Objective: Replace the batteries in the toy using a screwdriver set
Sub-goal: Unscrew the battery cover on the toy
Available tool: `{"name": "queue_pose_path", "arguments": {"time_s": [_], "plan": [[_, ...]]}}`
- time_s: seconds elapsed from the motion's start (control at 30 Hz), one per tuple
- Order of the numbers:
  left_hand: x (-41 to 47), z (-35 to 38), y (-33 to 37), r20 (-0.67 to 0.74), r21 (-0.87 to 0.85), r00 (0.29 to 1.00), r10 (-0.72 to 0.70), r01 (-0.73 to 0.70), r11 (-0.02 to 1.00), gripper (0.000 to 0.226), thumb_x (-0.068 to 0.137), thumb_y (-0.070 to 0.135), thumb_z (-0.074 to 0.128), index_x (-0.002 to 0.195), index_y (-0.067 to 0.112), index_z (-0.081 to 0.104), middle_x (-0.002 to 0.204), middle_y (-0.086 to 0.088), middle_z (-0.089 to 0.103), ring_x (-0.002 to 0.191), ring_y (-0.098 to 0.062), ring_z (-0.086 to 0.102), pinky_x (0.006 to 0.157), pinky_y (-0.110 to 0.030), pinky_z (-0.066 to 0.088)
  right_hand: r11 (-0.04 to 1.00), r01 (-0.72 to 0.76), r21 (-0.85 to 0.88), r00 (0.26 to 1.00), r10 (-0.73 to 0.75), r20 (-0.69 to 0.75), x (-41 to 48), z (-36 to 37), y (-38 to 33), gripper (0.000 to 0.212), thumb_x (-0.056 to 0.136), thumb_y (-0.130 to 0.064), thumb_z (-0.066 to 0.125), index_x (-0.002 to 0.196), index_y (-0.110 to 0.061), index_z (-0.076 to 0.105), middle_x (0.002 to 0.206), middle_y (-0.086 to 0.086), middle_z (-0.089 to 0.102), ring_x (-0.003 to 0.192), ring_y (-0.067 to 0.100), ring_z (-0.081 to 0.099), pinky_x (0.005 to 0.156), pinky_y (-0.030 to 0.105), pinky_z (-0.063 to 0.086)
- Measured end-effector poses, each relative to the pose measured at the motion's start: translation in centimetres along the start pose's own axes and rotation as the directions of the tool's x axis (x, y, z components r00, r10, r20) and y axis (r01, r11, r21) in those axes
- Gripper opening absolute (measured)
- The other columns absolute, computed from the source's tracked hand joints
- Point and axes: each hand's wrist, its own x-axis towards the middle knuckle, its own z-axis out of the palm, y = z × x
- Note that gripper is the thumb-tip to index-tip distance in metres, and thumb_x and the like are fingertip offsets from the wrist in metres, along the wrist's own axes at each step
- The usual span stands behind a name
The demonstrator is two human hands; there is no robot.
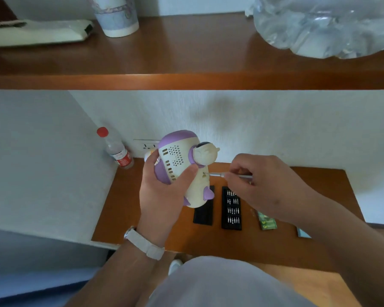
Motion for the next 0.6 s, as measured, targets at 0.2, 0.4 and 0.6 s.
{"name": "queue_pose_path", "arguments": {"time_s": [0.2,0.4,0.6], "plan": [[2.0,-2.1,-1.7,0.014,-0.007,0.999,-0.047,0.047,0.999,0.062,0.057,0.064,0.077,0.109,0.058,0.044,0.093,0.045,0.059,0.090,0.022,0.059,0.052,-0.006,0.049,0.955,-0.065,0.289,0.997,0.075,-0.023,0.2,3.0,0.1,0.022,0.090,-0.048,0.047,0.078,-0.032,0.055,0.064,-0.008,0.057,0.047,0.003,0.046,0.046,0.018,0.039],[3.5,-4.5,-4.6,0.001,0.003,0.993,-0.121,0.121,0.993,0.075,0.060,0.063,0.077,0.125,0.047,0.043,0.094,0.045,0.058,0.093,0.023,0.057,0.053,-0.006,0.049,0.815,-0.314,0.487,0.948,0.239,0.211,0.9,8.7,2.5,0.021,0.093,-0.051,0.045,0.081,-0.038,0.057,0.062,-0.007,0.048,0.055,0.011,0.044,0.052,0.027,0.039],[4.3,-6.3,-7.2,0.006,0.046,0.978,-0.210,0.210,0.977,0.077,0.060,0.067,0.074,0.127,0.048,0.041,0.093,0.040,0.058,0.094,0.004,0.064,0.054,-0.006,0.049,0.662,-0.523,0.537,0.851,0.446,0.278,2.4,15.0,5.4,0.021,0.101,-0.039,0.050,0.089,-0.025,0.061,0.062,-0.002,0.048,0.056,0.019,0.043,0.052,0.034,0.035]]}}
